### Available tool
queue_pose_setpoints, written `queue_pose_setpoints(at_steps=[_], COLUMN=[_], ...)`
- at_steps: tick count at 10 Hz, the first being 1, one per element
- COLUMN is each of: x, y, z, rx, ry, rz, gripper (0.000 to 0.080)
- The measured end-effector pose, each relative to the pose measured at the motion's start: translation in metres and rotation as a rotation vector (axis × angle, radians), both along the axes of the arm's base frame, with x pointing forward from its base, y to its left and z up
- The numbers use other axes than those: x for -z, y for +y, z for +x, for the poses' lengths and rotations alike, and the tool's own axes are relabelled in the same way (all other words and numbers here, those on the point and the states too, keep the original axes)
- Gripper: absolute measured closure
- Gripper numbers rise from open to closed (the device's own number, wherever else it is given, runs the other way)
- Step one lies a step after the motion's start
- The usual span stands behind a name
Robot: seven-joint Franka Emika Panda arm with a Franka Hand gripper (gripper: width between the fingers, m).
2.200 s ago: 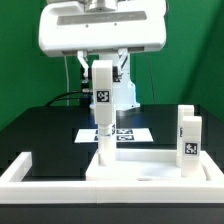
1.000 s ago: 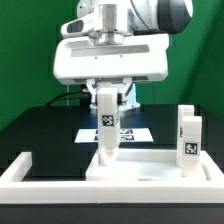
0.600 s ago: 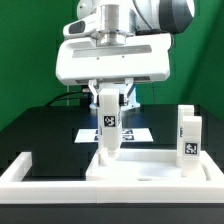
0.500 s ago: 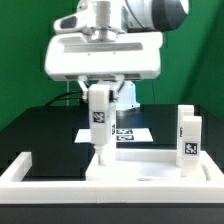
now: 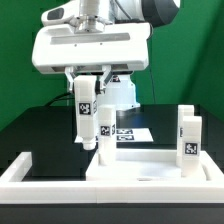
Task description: Assemble desk
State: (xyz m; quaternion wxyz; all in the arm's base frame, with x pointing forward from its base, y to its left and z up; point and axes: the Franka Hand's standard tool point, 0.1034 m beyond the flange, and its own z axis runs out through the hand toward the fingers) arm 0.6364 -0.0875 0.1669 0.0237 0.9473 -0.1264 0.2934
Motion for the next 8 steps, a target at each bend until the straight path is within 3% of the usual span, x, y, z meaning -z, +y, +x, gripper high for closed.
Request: queue_pose_setpoints(at_steps=[4,8], x=[0.028,0.043], y=[0.011,0.019], z=[0.000,-0.006], rx=[0.012,0.002], ry=[0.019,0.043], rz=[0.000,-0.001], gripper=[0.0509,0.0509])
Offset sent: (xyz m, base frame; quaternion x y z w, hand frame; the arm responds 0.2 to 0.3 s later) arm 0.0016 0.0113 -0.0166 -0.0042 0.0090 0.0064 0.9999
